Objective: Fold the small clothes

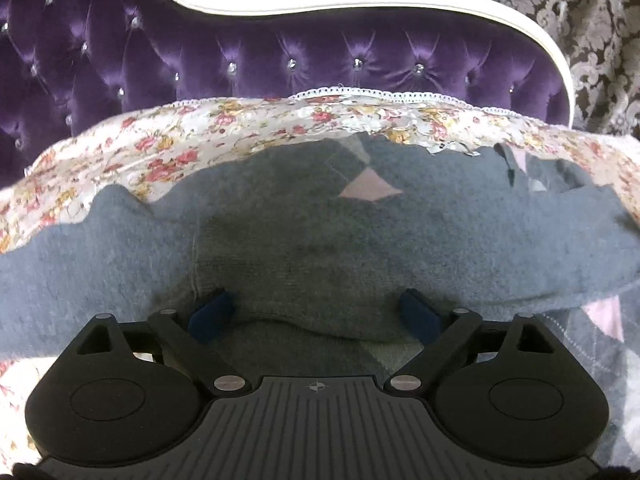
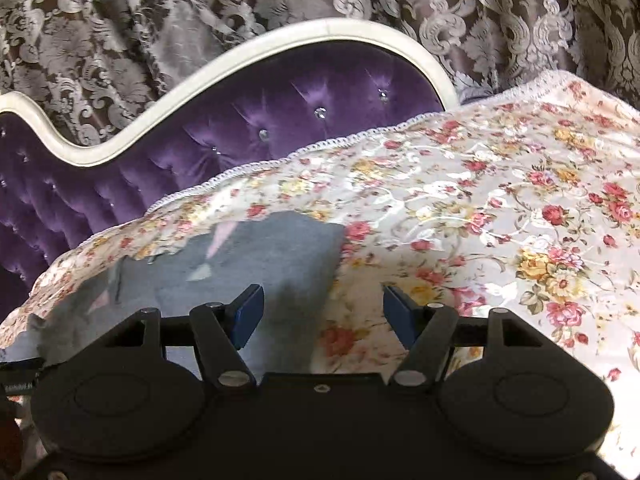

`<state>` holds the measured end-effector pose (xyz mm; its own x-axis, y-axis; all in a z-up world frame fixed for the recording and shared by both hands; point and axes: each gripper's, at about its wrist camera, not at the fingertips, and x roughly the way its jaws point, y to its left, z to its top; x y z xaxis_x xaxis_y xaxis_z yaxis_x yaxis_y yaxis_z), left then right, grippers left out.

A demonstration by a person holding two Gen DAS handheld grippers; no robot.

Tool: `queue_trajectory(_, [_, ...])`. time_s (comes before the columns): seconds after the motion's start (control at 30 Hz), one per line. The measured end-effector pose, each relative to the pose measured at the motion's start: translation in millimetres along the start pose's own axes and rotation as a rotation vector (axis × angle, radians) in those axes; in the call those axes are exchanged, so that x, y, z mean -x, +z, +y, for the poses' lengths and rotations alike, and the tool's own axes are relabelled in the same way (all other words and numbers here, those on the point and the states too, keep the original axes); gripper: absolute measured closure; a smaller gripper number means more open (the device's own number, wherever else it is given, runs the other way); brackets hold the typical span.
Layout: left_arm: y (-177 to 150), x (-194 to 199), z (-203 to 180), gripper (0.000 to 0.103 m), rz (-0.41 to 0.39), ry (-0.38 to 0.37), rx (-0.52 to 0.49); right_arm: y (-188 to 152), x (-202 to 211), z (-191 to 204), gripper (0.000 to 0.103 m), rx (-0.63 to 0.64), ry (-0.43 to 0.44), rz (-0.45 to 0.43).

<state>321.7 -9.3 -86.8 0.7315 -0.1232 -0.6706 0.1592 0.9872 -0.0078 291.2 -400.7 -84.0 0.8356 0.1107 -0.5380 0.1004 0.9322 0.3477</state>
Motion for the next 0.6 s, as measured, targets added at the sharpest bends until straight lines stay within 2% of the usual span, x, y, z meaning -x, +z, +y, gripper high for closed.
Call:
queue_trajectory(0.1, [1.5,-0.4,0.3,0.01,0.011,-0.004,-0.007,1.7,-13.5,-8.0,0.051,-0.021,0.02,0.015])
queue_trajectory(0.33, [3.5,-3.2,-1.2,0.008,0.017,-0.009,-0.006,3.4,-43.1,-12.1,0.051,-0.072,0.053,0.028])
queue_trajectory(0.37, [3.5,-3.1,-1.2,0.008,0.016,-0.01,-0.005,3.8,-44.7,-10.8,0.053,-0.072,0.058,0.027])
queue_trajectory(0.4, [3.8,-2.7,-1.1,0.008,0.016,-0.01,-0.005,4.7,-47.0,-9.0,0.086,-0.073,0.064,0.032])
queue_trajectory(0.47, [5.0,-1.2,-1.6,0.009,0.013,-0.01,-0.004,8.1,-48.0,0.7,0.092,-0.028,0.058,0.049])
queue_trajectory(0.6, [5.7,-1.3,-4.3,0.008,0.003,-0.002,-0.003,22.3,-21.0,30.0,0.093,0.184,-0.077,-0.015])
